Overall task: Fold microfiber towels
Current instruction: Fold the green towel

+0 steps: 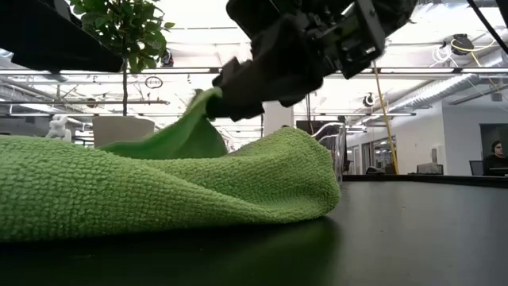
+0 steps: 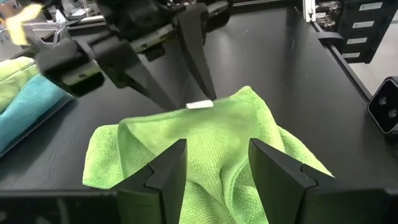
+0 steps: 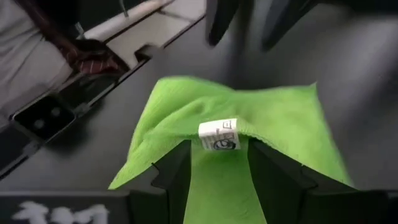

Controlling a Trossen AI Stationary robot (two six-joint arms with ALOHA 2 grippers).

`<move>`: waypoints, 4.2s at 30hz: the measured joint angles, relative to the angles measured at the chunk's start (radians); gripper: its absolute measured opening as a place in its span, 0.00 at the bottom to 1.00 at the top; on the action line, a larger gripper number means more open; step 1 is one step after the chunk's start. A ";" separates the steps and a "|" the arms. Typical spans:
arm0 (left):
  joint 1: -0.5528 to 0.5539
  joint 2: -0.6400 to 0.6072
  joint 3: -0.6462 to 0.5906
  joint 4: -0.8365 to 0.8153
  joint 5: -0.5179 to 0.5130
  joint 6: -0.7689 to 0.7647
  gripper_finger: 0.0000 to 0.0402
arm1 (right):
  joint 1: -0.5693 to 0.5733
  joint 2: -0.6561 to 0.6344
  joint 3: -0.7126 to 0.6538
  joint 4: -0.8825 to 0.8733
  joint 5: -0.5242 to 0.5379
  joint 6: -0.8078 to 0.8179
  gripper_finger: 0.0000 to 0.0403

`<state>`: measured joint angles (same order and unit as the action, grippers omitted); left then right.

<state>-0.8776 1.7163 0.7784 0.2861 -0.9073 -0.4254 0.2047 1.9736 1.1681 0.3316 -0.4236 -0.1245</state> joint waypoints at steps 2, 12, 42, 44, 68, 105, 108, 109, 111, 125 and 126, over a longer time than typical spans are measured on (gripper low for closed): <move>0.000 0.001 0.000 -0.004 0.004 -0.003 0.44 | -0.012 0.000 0.013 0.018 0.001 -0.003 0.37; -0.002 0.001 0.000 -0.005 0.018 -0.021 0.44 | -0.108 0.000 0.067 0.057 -0.044 -0.015 0.37; 0.224 0.001 0.000 0.158 0.419 0.263 0.44 | -0.082 -0.313 -0.288 0.083 0.000 -0.132 0.20; 0.250 0.001 0.000 0.201 0.458 0.283 0.44 | -0.078 -0.387 -0.384 0.181 0.003 -0.130 0.10; 0.428 0.001 0.000 0.003 0.754 -0.089 0.44 | -0.084 -0.476 -0.559 0.255 0.003 -0.073 0.00; 0.168 0.000 0.000 -0.089 0.356 -0.168 0.44 | -0.082 -0.476 -0.598 0.237 0.002 -0.128 0.00; 0.162 0.000 0.000 -0.064 0.355 -0.185 0.44 | -0.077 -0.475 -0.598 0.235 0.003 -0.136 0.00; 0.155 0.000 0.000 -0.051 0.354 -0.176 0.44 | -0.074 -0.475 -0.598 0.235 0.003 -0.137 0.00; 0.136 0.000 0.000 -0.044 0.357 -0.168 0.44 | -0.071 -0.467 -0.598 0.239 0.002 -0.140 0.00; 0.090 0.000 0.000 -0.411 0.365 -0.626 0.44 | -0.065 -0.333 -0.598 0.387 0.003 -0.124 0.00; 0.089 0.000 0.000 -0.450 0.363 -0.668 0.44 | -0.065 -0.323 -0.598 0.399 0.003 -0.119 0.00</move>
<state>-0.7885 1.7164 0.7784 -0.1640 -0.5446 -1.0938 0.1394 1.6503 0.5699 0.7305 -0.4206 -0.2433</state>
